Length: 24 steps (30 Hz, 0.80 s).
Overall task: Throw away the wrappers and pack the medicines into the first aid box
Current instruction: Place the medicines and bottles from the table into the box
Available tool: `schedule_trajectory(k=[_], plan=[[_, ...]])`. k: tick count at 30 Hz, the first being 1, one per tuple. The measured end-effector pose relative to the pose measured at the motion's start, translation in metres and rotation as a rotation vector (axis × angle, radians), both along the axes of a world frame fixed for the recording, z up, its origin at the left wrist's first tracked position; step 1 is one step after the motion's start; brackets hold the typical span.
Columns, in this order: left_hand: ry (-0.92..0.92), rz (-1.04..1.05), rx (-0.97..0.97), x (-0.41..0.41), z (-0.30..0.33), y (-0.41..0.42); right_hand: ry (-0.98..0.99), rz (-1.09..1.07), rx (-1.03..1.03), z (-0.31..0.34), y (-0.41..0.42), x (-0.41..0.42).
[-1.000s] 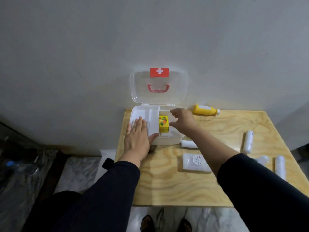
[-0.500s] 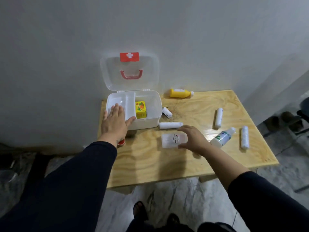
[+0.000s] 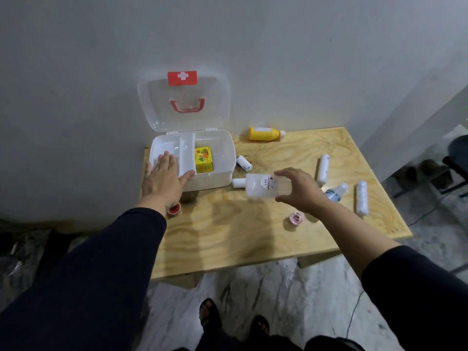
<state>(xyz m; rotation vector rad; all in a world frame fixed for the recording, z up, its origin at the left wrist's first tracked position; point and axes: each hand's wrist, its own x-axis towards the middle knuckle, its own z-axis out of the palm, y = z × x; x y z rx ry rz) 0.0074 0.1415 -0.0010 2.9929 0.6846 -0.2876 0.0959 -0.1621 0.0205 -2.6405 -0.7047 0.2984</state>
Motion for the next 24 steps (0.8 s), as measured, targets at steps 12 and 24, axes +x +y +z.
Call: schedule_trajectory(k=[12, 24], plan=[[-0.014, 0.009, -0.038, -0.002, 0.005, -0.002, -0.209, 0.102, -0.021, 0.059, 0.083, 0.029], [-0.032, 0.035, -0.062, 0.001, 0.001, 0.000, -0.165, 0.209, -0.198, 0.020, 0.181, 0.046]])
